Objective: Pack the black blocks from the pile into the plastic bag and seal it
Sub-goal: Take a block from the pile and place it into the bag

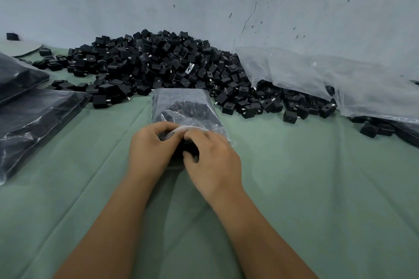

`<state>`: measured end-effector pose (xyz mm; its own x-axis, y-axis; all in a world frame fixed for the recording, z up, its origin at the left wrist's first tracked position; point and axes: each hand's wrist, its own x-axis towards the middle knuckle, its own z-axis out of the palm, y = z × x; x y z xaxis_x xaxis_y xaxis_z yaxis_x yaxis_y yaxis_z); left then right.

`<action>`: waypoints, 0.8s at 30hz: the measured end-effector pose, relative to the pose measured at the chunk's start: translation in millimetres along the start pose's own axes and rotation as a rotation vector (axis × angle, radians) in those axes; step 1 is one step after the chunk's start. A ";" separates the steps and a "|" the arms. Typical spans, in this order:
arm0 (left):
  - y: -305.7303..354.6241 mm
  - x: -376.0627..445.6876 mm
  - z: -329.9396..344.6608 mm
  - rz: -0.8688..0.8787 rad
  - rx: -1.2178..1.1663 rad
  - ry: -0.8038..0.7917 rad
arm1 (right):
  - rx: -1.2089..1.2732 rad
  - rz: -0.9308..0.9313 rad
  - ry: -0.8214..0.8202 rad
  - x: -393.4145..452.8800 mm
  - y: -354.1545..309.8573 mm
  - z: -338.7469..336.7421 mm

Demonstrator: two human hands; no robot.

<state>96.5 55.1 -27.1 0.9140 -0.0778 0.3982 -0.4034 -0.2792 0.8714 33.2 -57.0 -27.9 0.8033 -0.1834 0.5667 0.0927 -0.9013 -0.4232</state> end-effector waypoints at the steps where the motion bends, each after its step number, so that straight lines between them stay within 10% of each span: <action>1: 0.1 -0.1 0.3 -0.004 -0.008 -0.002 | -0.013 -0.007 -0.006 0.3 0.5 0.1; 24: 4.0 -8.3 -2.7 0.508 0.316 0.195 | -0.085 -0.025 -0.279 5.3 -4.8 8.7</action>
<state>87.2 57.2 -26.1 0.5751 -0.1069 0.8111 -0.7253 -0.5253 0.4450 42.1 -50.2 -29.1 0.9334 -0.0558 0.3546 0.0748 -0.9359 -0.3443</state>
